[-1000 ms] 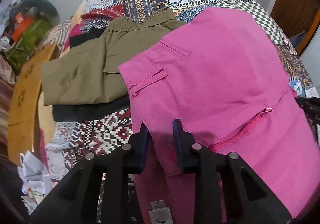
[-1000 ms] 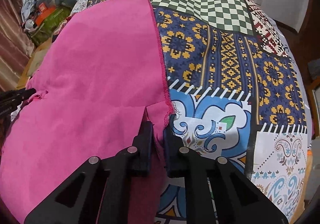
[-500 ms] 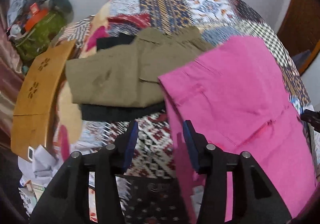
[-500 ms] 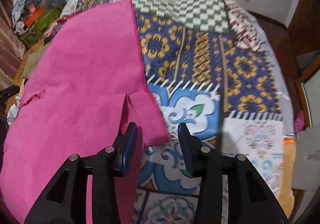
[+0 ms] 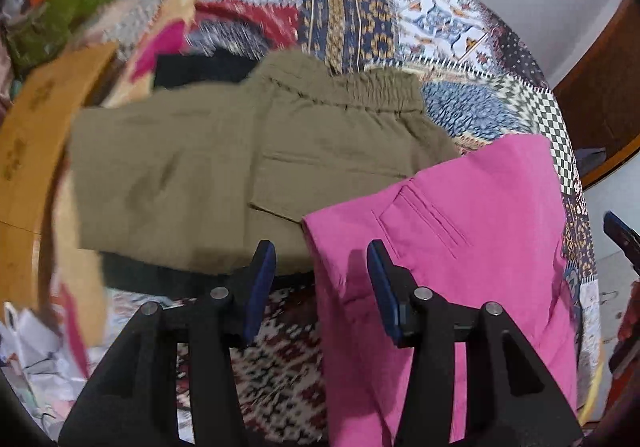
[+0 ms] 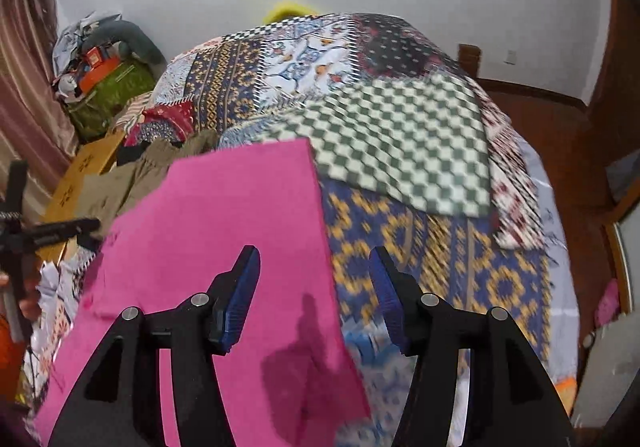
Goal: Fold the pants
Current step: 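Lift the pink pants with both grippers and fold them over toward the other half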
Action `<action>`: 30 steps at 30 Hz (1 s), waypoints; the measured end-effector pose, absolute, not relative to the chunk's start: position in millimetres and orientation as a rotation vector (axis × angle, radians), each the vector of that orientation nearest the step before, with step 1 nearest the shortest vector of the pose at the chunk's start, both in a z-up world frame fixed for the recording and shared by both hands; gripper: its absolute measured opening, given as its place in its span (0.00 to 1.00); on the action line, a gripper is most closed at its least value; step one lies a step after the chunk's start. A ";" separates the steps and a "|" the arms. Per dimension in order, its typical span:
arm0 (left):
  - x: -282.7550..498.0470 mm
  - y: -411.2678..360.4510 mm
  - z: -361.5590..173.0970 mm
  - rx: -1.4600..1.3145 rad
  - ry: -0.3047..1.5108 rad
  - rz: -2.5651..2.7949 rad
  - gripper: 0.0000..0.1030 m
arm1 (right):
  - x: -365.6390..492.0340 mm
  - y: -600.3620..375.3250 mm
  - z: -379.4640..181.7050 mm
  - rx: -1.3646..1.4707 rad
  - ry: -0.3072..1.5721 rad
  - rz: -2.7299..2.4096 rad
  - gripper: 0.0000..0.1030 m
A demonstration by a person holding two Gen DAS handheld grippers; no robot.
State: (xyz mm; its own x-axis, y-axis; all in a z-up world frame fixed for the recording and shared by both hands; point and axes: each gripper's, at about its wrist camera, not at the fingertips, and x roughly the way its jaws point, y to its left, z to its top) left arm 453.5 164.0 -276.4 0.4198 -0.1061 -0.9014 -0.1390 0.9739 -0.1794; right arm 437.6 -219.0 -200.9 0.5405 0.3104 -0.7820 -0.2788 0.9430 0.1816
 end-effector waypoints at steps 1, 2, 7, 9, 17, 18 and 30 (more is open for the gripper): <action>459.2 164.9 -285.1 -0.257 1.161 0.015 0.46 | 442.4 -212.1 -203.5 0.030 0.939 0.356 0.51; 461.9 164.7 -290.4 -0.266 1.172 0.009 0.46 | 450.9 -206.5 -206.1 0.022 0.942 0.361 0.51; 467.6 161.3 -306.7 -0.303 1.188 -0.090 0.29 | 492.7 -187.9 -223.2 0.020 0.981 0.360 0.51; 467.0 160.6 -306.6 -0.307 1.186 -0.118 0.22 | 501.6 -186.9 -227.0 0.057 0.988 0.361 0.51; 461.8 143.8 -298.4 -0.187 1.134 -0.094 0.12 | 520.2 -161.3 -237.8 0.083 0.944 0.382 0.27; 460.0 140.6 -297.3 -0.158 1.124 -0.082 0.12 | 518.9 -157.1 -238.5 0.065 0.941 0.386 0.13; 437.8 132.1 -214.0 -0.051 0.920 -0.017 0.10 | 489.4 -171.3 -180.5 0.013 0.809 0.354 0.03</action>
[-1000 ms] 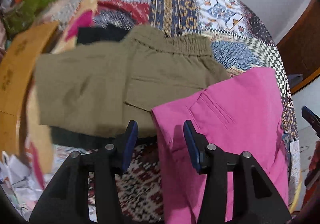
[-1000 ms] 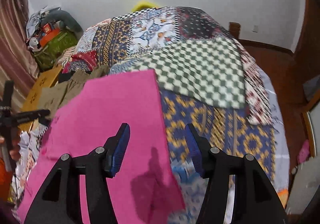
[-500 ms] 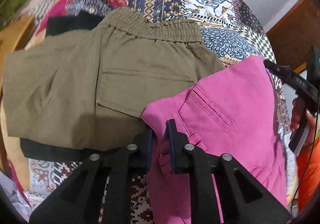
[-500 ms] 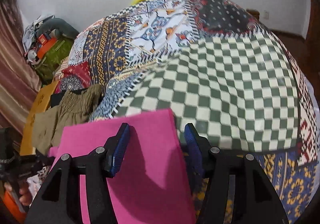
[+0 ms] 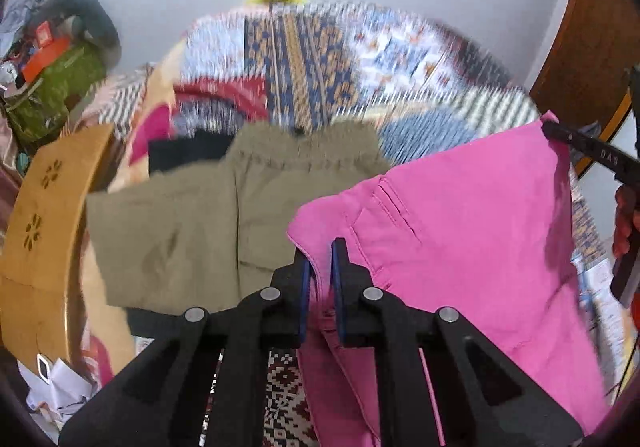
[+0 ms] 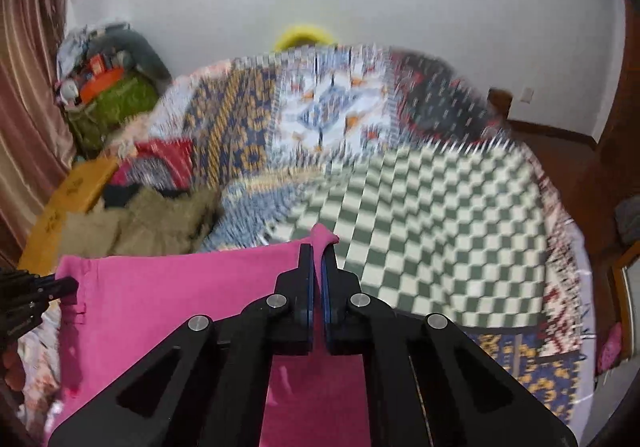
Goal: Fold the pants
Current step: 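Lift the pink pants with both grippers and fold them over toward the other half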
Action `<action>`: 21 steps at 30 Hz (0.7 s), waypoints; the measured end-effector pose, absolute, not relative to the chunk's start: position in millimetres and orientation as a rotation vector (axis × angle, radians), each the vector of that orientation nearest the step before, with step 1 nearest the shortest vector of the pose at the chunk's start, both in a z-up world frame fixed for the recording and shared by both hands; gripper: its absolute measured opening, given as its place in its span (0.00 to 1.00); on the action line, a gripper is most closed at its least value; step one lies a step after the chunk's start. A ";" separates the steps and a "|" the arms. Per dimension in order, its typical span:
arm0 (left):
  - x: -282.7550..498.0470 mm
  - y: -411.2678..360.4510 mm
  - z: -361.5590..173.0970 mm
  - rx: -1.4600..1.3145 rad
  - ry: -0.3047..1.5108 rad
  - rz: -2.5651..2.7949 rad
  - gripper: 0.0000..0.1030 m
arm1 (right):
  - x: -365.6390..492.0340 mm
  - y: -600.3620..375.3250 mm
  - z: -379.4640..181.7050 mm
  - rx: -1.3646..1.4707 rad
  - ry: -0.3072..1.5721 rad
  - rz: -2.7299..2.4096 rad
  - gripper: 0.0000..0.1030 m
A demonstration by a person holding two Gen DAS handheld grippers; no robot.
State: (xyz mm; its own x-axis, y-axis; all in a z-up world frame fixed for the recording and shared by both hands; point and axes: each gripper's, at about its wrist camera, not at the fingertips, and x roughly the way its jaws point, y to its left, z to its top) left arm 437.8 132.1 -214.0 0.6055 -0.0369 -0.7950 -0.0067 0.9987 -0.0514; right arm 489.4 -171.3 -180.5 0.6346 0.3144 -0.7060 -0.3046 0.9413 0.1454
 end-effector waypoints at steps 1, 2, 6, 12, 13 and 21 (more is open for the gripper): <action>433.4 129.6 -201.7 -0.044 0.893 -0.022 0.10 | 483.6 -174.6 -166.8 0.015 0.783 0.354 0.03; 429.8 126.5 -193.0 -0.038 0.874 -0.026 0.10 | 477.8 -175.0 -155.1 0.012 0.758 0.353 0.03; 410.5 114.4 -155.3 -0.004 0.807 -0.040 0.10 | 447.9 -184.8 -110.4 0.018 0.677 0.362 0.02; 371.7 98.6 -127.8 0.036 0.763 -0.053 0.10 | 396.0 -199.7 -76.1 -0.005 0.627 0.375 0.02; 364.7 97.1 -126.0 0.033 0.762 -0.056 0.10 | 386.2 -202.4 -73.2 -0.011 0.624 0.375 0.02; 312.3 78.3 -135.4 0.082 0.765 -0.057 0.10 | 325.5 -226.5 -76.9 0.028 0.649 0.379 0.03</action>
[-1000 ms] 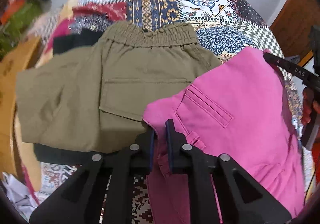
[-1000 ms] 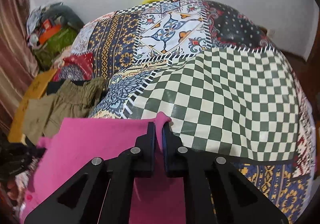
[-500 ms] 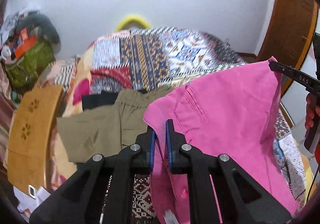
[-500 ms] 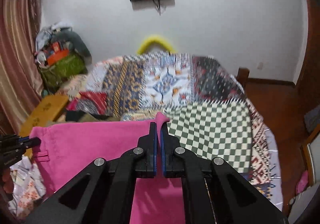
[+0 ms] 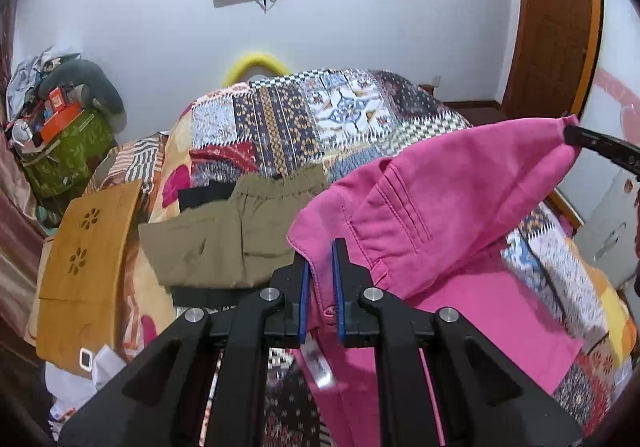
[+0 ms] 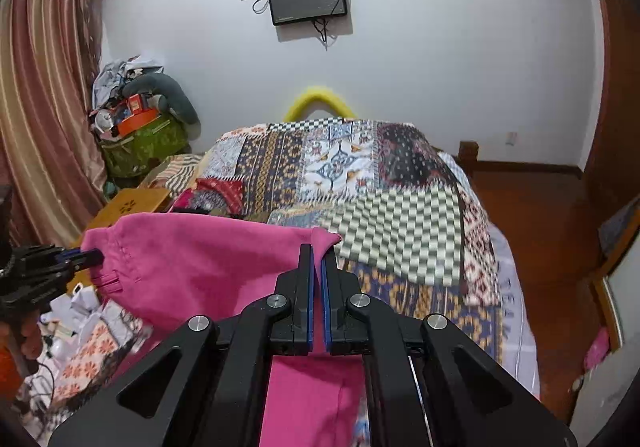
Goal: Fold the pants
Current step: 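Lift the pink pants with both grippers and fold them over toward the other half, then lower the folded pink pants onto the quilt and open both grippers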
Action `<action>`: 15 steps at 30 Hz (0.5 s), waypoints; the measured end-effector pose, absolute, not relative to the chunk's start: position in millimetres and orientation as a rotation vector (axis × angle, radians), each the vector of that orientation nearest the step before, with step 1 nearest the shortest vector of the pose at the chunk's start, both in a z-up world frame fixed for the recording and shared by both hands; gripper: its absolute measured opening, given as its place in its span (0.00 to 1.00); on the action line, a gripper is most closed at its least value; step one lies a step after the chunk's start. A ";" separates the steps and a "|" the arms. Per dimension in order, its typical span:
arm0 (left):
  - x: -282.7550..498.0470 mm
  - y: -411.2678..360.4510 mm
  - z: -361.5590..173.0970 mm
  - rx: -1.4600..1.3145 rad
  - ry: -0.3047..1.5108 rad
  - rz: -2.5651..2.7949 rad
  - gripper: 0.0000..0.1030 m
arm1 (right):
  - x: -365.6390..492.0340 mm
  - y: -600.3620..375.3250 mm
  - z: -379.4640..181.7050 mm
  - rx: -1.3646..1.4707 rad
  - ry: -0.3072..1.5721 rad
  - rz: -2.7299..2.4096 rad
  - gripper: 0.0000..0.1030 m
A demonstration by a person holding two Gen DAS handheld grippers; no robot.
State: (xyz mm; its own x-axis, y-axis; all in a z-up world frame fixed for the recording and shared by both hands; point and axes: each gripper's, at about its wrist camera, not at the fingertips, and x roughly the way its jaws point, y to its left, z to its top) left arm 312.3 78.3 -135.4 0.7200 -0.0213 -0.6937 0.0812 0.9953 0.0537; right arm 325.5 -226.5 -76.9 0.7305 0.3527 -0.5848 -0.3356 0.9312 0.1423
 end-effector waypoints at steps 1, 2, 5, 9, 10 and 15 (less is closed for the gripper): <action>307.7 76.8 -138.2 0.086 0.771 -0.058 0.10 | 319.2 -228.0 -78.6 0.036 0.650 0.378 0.03; 302.3 74.8 -140.6 0.090 0.778 -0.062 0.10 | 311.0 -231.2 -81.6 0.051 0.654 0.380 0.03; 281.5 69.6 -146.8 0.095 0.794 -0.076 0.11 | 290.4 -237.8 -91.7 0.071 0.671 0.381 0.03; 257.0 66.1 -156.6 0.104 0.808 -0.092 0.14 | 262.2 -244.2 -106.3 0.075 0.699 0.386 0.03; 249.5 65.2 -160.9 0.110 0.816 -0.096 0.14 | 254.6 -246.5 -112.0 0.072 0.709 0.385 0.03; 219.4 60.7 -177.7 0.148 0.843 -0.110 0.18 | 225.3 -254.5 -135.1 0.087 0.773 0.390 0.03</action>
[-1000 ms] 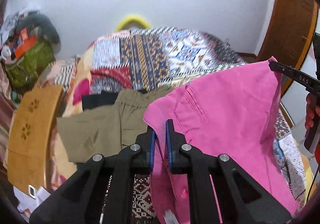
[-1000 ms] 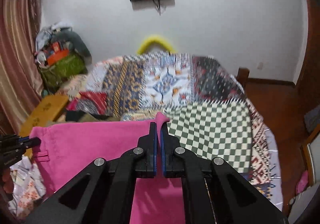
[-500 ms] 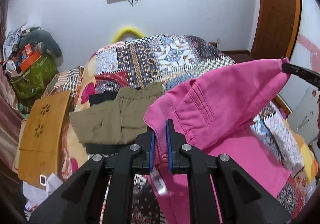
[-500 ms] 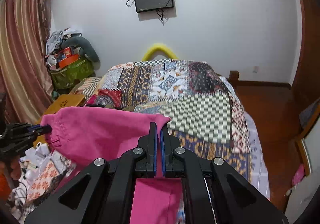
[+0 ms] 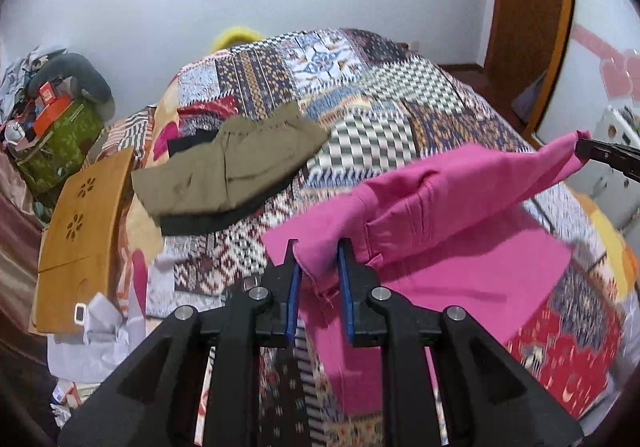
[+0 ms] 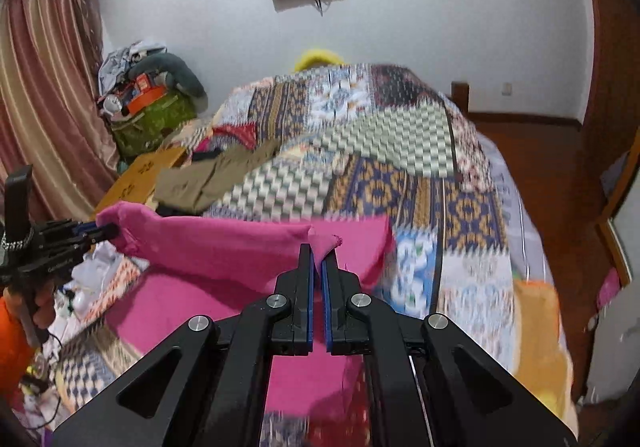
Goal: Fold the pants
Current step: 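Lower the folded pink pants onto the quilt and open both grippers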
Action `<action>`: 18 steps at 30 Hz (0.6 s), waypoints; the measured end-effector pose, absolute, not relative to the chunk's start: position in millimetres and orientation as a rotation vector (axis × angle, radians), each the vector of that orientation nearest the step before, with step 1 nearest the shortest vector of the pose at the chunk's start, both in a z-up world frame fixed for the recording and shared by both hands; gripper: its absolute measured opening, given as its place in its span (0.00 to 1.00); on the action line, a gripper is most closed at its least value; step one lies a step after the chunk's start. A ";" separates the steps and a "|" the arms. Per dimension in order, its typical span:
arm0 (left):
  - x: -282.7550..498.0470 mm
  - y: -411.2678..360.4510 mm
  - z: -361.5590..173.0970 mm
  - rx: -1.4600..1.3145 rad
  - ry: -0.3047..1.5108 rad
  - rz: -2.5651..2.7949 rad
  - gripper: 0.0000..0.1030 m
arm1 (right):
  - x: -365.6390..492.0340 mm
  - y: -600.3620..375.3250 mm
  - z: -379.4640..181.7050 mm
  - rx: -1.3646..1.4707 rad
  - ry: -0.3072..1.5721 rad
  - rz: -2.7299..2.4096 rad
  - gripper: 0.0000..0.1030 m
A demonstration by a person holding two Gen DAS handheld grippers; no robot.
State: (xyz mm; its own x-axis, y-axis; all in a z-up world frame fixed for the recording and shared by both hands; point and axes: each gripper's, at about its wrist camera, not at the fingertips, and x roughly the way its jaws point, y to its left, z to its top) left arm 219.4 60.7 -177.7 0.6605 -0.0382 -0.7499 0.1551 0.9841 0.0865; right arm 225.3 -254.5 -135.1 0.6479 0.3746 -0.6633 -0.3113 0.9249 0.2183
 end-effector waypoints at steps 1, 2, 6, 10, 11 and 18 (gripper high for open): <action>213.6 59.6 -181.4 0.160 0.848 -0.110 0.20 | 222.1 -255.7 -140.7 0.085 0.790 0.390 0.04; 208.1 58.9 -184.7 0.172 0.852 -0.109 0.21 | 217.2 -256.7 -145.3 0.083 0.803 0.388 0.04; 190.1 58.2 -196.9 0.196 0.878 -0.112 0.26 | 202.5 -261.1 -164.5 0.087 0.859 0.383 0.05; 176.8 64.0 -210.0 0.185 0.915 -0.096 0.36 | 186.9 -262.1 -184.5 0.064 0.919 0.367 0.07; 173.9 66.3 -212.9 0.182 0.921 -0.091 0.41 | 182.7 -263.0 -187.9 0.059 0.931 0.362 0.07; 159.1 81.7 -206.4 0.136 0.936 -0.049 0.57 | 159.4 -267.4 -189.2 0.014 0.951 0.340 0.25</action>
State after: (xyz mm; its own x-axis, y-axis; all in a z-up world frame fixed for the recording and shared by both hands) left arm 159.1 81.7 -206.4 0.5923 0.0171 -0.8055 0.1011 0.9903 0.0953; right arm 159.4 -267.4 -189.2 0.5321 0.2912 -0.7950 -0.2788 0.9469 0.1603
